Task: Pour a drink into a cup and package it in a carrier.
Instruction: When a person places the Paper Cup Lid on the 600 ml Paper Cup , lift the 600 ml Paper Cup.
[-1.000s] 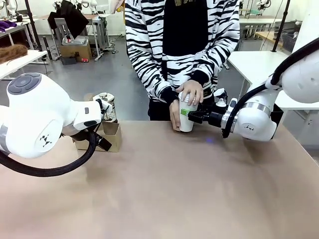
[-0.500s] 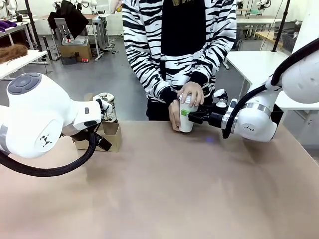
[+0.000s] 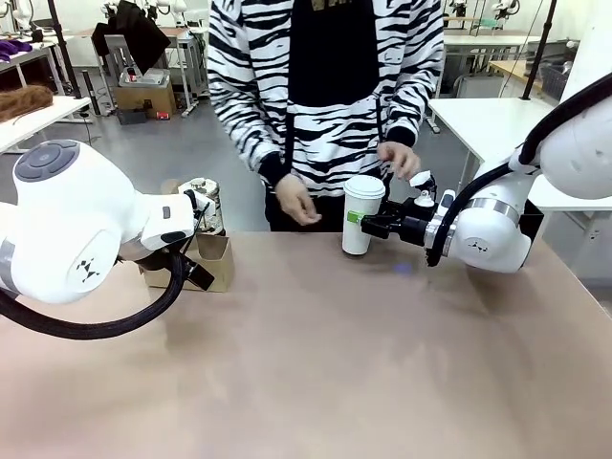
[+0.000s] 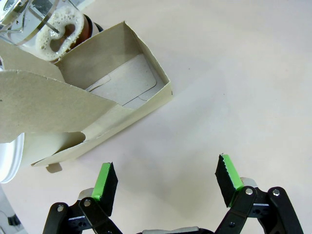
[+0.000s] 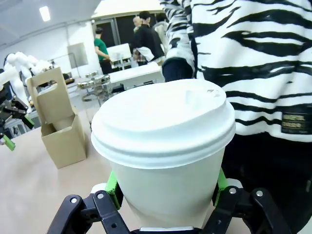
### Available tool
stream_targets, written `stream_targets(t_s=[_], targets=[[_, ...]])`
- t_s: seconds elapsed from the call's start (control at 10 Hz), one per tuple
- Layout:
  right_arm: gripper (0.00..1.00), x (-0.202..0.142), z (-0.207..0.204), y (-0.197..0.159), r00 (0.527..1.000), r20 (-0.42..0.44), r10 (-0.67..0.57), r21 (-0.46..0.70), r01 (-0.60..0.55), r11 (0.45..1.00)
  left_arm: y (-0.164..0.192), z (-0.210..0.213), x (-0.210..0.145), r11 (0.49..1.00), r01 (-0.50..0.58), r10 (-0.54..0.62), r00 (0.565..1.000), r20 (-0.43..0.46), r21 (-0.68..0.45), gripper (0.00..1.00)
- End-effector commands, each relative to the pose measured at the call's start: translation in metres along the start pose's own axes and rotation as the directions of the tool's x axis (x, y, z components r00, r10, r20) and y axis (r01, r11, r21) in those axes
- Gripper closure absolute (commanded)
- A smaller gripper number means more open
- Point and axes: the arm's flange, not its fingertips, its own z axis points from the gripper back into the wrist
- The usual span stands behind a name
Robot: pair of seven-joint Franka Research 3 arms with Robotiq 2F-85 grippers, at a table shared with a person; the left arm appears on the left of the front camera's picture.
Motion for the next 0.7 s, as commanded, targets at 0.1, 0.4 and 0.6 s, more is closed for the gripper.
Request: stream_targets(t_s=[0.1,0.4,0.6], targets=[[0.19,0.0042,-0.0021,0.0025,1.0,0.011,-0.004,-0.003,0.004,1.0,0.0006,0.0005,-0.0001,1.0,-0.003,0.003,1.0,0.002,-0.003,0.0],[0.19,0.0042,-0.0021,0.0025,1.0,0.011,-0.004,-0.003,0.004,1.0,0.0006,0.0005,-0.0001,1.0,-0.003,0.003,1.0,0.002,-0.003,0.0],[0.19,0.0042,-0.0021,0.0025,1.0,0.011,-0.004,-0.003,0.004,1.0,0.0006,0.0005,-0.0001,1.0,-0.003,0.003,1.0,0.002,-0.003,0.0]])
